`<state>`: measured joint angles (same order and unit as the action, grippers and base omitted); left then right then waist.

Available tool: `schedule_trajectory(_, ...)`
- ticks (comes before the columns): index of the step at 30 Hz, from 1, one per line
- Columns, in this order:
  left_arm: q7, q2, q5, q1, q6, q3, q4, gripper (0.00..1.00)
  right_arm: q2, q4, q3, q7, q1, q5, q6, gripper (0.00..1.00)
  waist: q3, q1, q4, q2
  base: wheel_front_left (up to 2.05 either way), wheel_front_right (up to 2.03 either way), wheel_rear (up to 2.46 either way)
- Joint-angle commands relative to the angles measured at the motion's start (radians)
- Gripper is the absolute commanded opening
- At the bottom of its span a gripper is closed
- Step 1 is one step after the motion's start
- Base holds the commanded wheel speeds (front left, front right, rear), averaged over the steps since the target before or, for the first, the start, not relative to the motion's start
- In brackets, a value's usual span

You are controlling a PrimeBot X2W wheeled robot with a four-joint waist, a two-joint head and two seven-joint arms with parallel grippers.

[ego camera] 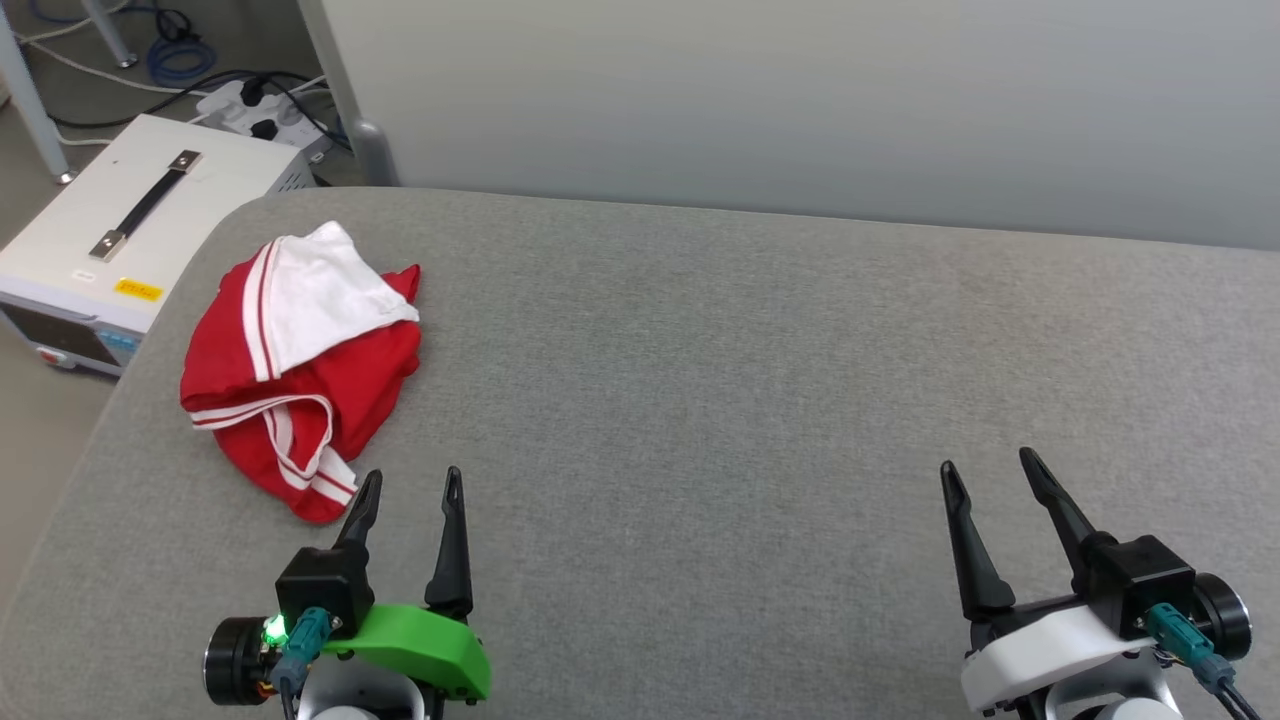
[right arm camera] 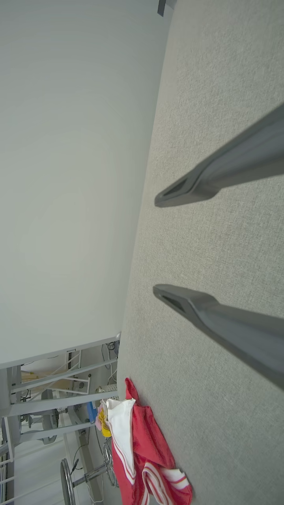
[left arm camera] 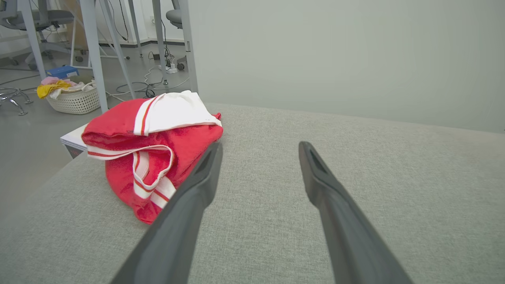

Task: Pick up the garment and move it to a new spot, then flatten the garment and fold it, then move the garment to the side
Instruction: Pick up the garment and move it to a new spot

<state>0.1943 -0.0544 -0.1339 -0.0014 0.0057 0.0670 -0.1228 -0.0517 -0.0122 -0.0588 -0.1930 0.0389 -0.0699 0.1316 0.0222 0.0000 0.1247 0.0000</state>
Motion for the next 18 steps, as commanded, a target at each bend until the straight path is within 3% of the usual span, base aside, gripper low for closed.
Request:
schedule_trajectory(1, 0.012, 0.003, -0.008, 0.011, 0.003, 0.002, -0.008, 1.0, 0.001, -0.005, -0.008, -0.013, 0.01, -0.008, -0.001, 1.0, -0.002, 0.0, 0.045, 0.0, 0.0, 0.0, 0.0)
schedule_trajectory(18, 0.047, 0.004, -0.028, 0.02, -0.002, 0.02, -0.033, 1.0, 0.001, -0.035, -0.059, -0.048, 0.017, -0.036, -0.001, 1.0, -0.005, 0.0, 0.216, 0.0, 0.0, 0.0, 0.0)
